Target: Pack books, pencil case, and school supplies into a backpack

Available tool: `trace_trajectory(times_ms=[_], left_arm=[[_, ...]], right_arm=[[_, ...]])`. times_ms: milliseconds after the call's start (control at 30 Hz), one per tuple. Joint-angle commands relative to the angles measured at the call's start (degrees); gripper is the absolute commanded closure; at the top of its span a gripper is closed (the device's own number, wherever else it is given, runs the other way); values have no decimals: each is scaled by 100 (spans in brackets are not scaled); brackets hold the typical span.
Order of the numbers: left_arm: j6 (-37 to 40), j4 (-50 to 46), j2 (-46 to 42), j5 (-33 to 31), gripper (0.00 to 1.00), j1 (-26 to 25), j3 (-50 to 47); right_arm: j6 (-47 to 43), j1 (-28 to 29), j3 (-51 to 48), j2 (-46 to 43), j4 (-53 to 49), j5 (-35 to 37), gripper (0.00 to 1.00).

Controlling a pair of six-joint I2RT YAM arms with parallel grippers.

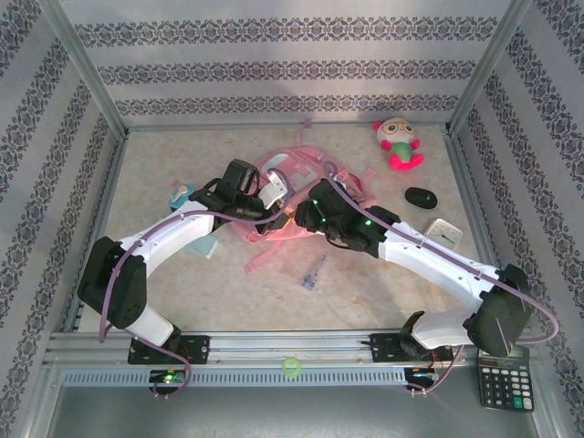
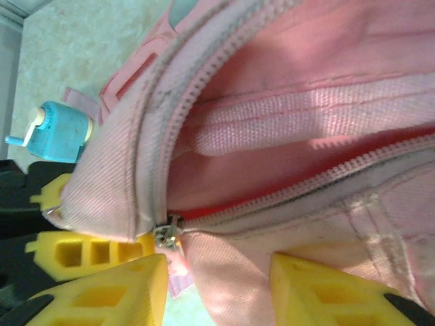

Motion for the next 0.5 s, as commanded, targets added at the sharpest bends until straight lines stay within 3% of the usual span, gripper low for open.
trace_trajectory(times_ms=[0, 333, 467], left_arm=[[-728, 1, 44, 577, 100, -47, 138], [-1053, 264, -10, 787, 100, -74, -20], [-1068, 333, -54, 839, 100, -87, -52]], right_arm=[[-1, 122, 109, -346, -140, -142, 56], [449, 91, 53, 52, 452, -650, 63], [479, 21, 166, 297, 281, -345, 66]])
